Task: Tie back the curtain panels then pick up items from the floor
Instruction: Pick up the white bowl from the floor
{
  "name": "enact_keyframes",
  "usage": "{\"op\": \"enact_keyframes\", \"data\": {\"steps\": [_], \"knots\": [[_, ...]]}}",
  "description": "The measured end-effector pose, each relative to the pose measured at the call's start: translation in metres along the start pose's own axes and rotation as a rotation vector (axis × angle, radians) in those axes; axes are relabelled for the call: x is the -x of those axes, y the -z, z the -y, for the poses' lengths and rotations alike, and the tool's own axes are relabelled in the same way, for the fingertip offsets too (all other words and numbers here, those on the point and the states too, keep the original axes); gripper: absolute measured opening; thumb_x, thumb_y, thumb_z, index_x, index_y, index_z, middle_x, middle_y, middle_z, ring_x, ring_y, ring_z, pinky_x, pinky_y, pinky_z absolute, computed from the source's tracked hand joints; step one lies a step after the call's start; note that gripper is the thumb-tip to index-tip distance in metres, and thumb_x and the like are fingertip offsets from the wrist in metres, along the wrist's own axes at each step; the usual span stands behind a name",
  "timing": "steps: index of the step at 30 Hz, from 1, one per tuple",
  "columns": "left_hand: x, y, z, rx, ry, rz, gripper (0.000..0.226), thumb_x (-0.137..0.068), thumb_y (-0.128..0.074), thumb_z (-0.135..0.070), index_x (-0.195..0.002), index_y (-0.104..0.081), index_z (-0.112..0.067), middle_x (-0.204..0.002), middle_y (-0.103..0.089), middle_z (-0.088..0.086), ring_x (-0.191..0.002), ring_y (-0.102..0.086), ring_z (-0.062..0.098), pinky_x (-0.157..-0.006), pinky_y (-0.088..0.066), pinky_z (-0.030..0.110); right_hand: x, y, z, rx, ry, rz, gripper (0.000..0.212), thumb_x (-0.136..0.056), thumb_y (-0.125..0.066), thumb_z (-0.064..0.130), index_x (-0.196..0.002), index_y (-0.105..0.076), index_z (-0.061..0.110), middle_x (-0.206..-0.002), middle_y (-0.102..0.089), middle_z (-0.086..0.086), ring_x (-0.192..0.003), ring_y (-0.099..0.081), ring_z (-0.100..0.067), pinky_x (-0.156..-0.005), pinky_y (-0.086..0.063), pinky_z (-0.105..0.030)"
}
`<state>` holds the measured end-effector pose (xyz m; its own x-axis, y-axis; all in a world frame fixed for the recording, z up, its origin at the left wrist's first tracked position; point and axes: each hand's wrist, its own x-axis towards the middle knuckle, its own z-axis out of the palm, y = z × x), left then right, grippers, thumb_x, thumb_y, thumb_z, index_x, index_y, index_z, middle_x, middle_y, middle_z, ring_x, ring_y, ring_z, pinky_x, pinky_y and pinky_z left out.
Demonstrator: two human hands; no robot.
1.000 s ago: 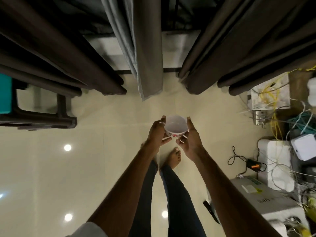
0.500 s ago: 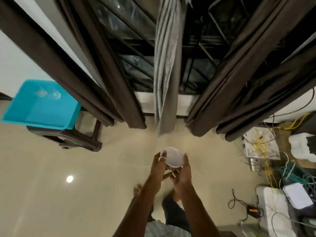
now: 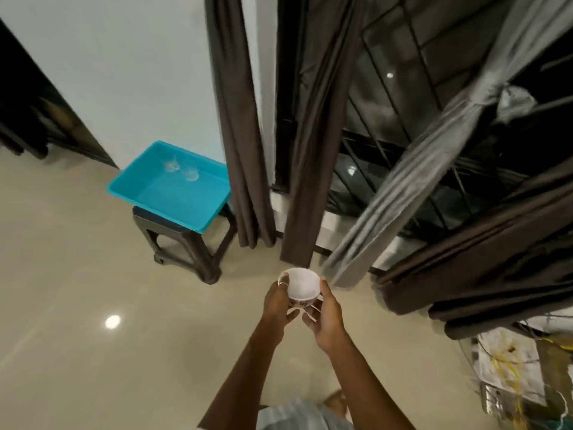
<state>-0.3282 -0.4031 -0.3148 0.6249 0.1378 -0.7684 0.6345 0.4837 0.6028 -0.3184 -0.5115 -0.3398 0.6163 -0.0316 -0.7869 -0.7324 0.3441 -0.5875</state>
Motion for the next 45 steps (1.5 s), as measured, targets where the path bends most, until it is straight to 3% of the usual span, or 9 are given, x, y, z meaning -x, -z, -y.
{"op": "enact_keyframes", "data": {"steps": [5,10,15,19,30,33,37,41,45], "knots": [[-0.011,0.07,-0.047,0.08,0.047,-0.088,0.029,-0.102,-0.052,-0.047,-0.122,-0.053,-0.026,-0.121,-0.057,0.005,-0.096,-0.062,0.022,-0.069,-0.052,0.031,-0.001,-0.076,-0.022,0.065,0.005,0.053,0.044,-0.097,-0.059,0.052,-0.129,-0.063,0.023,-0.126,-0.069,-0.009,-0.1,-0.067,-0.022,-0.079,-0.049,-0.035],[-0.027,0.131,-0.087,0.146,0.112,-0.152,0.053,-0.1,-0.058,-0.042,-0.142,-0.048,-0.012,-0.142,-0.055,0.015,-0.119,-0.058,0.032,-0.096,-0.052,0.04,0.001,-0.145,-0.049,0.103,0.003,0.059,0.04,-0.098,-0.059,0.048,-0.129,-0.063,0.024,-0.121,-0.071,-0.009,-0.102,-0.066,-0.025,-0.078,-0.051,-0.036],[-0.032,0.172,-0.11,0.177,0.129,-0.169,0.056,-0.099,-0.061,-0.038,-0.145,-0.046,-0.01,-0.145,-0.053,0.017,-0.127,-0.055,0.035,-0.103,-0.052,0.042,-0.001,-0.187,-0.058,0.164,0.007,0.087,0.042,-0.099,-0.058,0.048,-0.134,-0.06,0.024,-0.127,-0.068,-0.01,-0.107,-0.065,-0.027,-0.083,-0.051,-0.038],[-0.038,0.186,-0.123,0.19,0.098,-0.163,0.058,-0.098,-0.062,-0.04,-0.146,-0.044,-0.013,-0.145,-0.052,0.016,-0.126,-0.055,0.035,-0.099,-0.052,0.042,-0.006,-0.208,-0.057,0.182,-0.001,0.09,0.043,-0.099,-0.058,0.048,-0.135,-0.059,0.023,-0.128,-0.067,-0.011,-0.107,-0.065,-0.027,-0.08,-0.053,-0.037],[-0.084,0.242,-0.193,0.065,-0.039,-0.174,0.045,-0.103,-0.053,-0.041,-0.139,-0.046,-0.015,-0.142,-0.053,0.012,-0.119,-0.056,0.029,-0.095,-0.051,0.039,-0.055,-0.307,-0.046,0.179,-0.059,0.208,0.042,-0.099,-0.06,0.045,-0.136,-0.054,0.025,-0.132,-0.061,-0.01,-0.12,-0.061,-0.035,-0.107,-0.049,-0.052],[-0.101,0.252,-0.228,0.011,-0.068,-0.205,0.043,-0.104,-0.052,-0.036,-0.14,-0.048,-0.013,-0.136,-0.058,0.013,-0.118,-0.06,0.032,-0.096,-0.054,0.042,-0.072,-0.345,-0.025,0.19,-0.084,0.219,0.039,-0.097,-0.064,0.043,-0.13,-0.057,0.023,-0.125,-0.066,-0.01,-0.11,-0.066,-0.033,-0.097,-0.056,-0.047],[-0.137,0.256,-0.261,-0.05,-0.123,-0.273,0.036,-0.104,-0.055,-0.03,-0.134,-0.052,-0.011,-0.119,-0.063,0.011,-0.097,-0.065,0.025,-0.068,-0.059,0.032,-0.096,-0.38,0.004,0.247,-0.057,0.241,0.031,-0.094,-0.068,0.04,-0.12,-0.063,0.022,-0.106,-0.074,-0.003,-0.098,-0.072,-0.025,-0.072,-0.058,-0.033],[-0.169,0.251,-0.279,-0.155,-0.107,-0.291,0.041,-0.101,-0.06,-0.027,-0.135,-0.053,-0.005,-0.128,-0.064,0.016,-0.11,-0.066,0.034,-0.089,-0.06,0.047,-0.12,-0.392,0.023,0.263,-0.07,0.188,0.033,-0.094,-0.068,0.037,-0.122,-0.063,0.021,-0.106,-0.074,-0.001,-0.099,-0.071,-0.026,-0.086,-0.059,-0.039],[-0.191,0.249,-0.294,-0.273,-0.106,-0.273,0.039,-0.1,-0.061,-0.027,-0.133,-0.054,-0.007,-0.123,-0.064,0.011,-0.11,-0.065,0.032,-0.085,-0.061,0.04,-0.134,-0.396,0.03,0.208,-0.068,0.134,0.031,-0.096,-0.068,0.03,-0.123,-0.061,0.018,-0.108,-0.072,-0.005,-0.098,-0.071,-0.03,-0.073,-0.062,-0.036]]}}
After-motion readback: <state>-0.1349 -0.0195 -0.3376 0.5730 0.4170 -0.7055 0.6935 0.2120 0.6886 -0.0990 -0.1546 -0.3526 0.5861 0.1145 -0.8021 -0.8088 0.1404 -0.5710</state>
